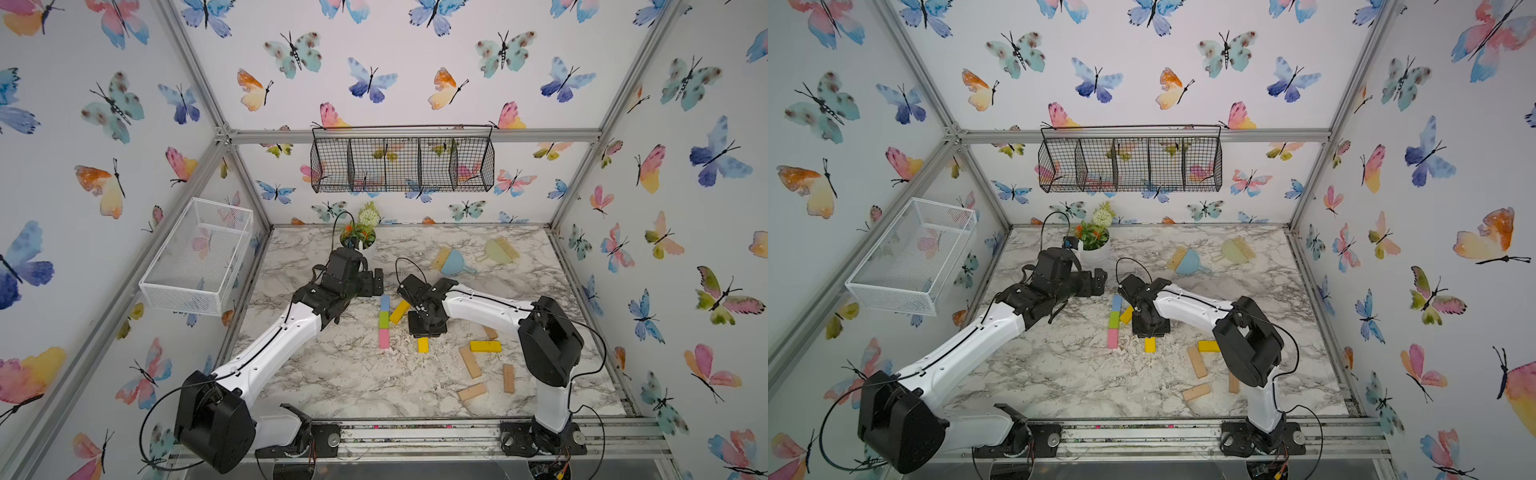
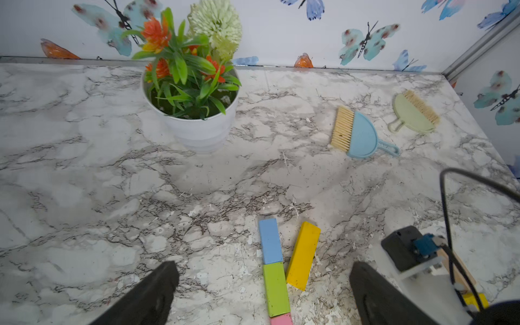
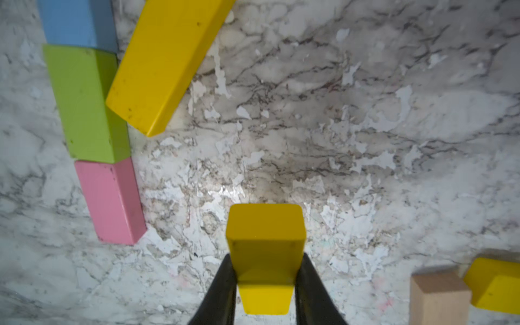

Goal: Assemble the letter k with building blocks
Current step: Place the building block at the center of the board.

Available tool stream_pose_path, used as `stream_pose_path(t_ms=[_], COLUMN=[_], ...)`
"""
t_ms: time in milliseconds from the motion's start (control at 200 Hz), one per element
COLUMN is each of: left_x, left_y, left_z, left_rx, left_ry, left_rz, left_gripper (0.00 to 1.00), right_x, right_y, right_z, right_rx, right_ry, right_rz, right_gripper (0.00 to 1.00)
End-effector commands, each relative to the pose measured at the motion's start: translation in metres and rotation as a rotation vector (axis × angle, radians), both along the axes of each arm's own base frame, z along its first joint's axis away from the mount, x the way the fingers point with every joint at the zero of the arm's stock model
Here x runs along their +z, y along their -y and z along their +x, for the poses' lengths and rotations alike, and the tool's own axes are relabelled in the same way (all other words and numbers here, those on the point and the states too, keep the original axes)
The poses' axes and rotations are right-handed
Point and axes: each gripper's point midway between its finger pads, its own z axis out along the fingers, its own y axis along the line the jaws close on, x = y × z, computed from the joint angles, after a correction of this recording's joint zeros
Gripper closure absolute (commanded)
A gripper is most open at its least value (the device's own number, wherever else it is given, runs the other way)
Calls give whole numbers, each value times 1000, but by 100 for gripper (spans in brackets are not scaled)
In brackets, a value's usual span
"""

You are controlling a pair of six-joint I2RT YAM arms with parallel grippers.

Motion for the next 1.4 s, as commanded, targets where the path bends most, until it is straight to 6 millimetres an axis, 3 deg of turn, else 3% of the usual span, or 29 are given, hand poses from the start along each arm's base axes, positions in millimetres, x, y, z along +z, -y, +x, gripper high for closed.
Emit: stream_pose_path(t_ms=[0, 105, 200, 415, 651, 901, 1091, 1311, 1397], left_x=[25, 28, 25, 20, 19, 17, 17, 17, 17], left_y=[-33, -45, -44, -43, -43, -44, -45, -46, -45], left_z=[1, 0, 0, 2, 3, 3, 3, 4, 3], left_rx=[140, 173, 169, 164, 166, 170, 173, 177, 174], left_ry=[91, 110, 105, 84, 80, 77, 80, 79, 79], left_rz=[-40, -74, -75, -62, -59, -53, -51, -50, -51], left_gripper=[1, 0, 0, 0, 0, 0, 0, 0, 1], right_x=[18, 4, -9, -21, -34, -38, -37, -27, -21], right_y=[-19, -8, 5, 0, 1, 1, -3, -6, -4], right_z=[-2, -6, -6, -25, -24, -19, -16, -10, -9], right_rx=[214, 333, 409, 564, 588, 562, 529, 463, 432], right_ry=[43, -2, -28, -69, -64, -31, 1, 68, 94], right_rz=[85, -21, -115, -43, -49, -47, -23, 23, 39], right_gripper=[88, 87, 91, 96, 94, 73, 70, 42, 36])
